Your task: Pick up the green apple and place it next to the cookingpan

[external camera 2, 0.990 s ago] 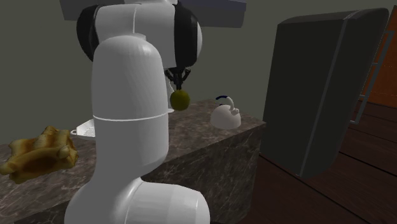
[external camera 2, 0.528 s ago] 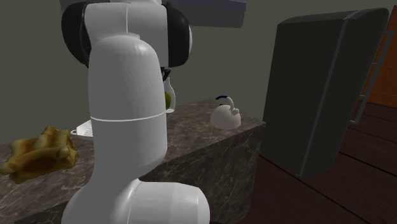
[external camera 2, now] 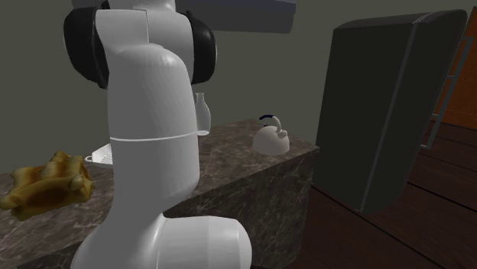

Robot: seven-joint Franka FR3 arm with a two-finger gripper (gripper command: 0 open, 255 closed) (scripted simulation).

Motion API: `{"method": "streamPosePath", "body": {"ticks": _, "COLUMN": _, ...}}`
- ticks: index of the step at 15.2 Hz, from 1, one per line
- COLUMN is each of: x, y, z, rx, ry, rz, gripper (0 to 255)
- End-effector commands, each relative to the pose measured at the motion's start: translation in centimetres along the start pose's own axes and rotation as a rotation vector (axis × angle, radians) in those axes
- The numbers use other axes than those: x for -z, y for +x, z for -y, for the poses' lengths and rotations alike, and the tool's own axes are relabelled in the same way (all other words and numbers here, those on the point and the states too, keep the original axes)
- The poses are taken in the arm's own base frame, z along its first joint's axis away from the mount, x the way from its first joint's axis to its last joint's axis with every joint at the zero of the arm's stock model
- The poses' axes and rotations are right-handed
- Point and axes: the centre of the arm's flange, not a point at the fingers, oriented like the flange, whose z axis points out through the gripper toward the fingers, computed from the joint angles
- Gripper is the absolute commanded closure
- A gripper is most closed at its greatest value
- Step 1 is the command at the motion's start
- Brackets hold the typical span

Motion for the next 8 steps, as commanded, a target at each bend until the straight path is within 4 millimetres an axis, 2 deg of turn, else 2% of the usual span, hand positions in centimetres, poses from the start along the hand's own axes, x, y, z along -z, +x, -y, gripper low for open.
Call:
{"method": "streamPosePath", "body": {"ticks": 1, "x": 0.1, "y": -0.8, "z": 2.7, "rx": -0.002, "ry": 0.000, "rz": 0.000, "gripper": 255}}
{"method": "streamPosePath", "body": {"ticks": 3, "x": 0.3, "y": -1.6, "z": 5.2, "rx": -0.002, "ry": 0.000, "rz": 0.000, "gripper": 255}}
{"method": "streamPosePath", "body": {"ticks": 4, "x": 0.3, "y": -1.8, "z": 5.7, "rx": -0.002, "ry": 0.000, "rz": 0.000, "gripper": 255}}
{"method": "streamPosePath", "body": {"ticks": 8, "x": -1.8, "y": -1.7, "z": 5.9, "rx": -0.002, "ry": 0.000, "rz": 0.000, "gripper": 255}}
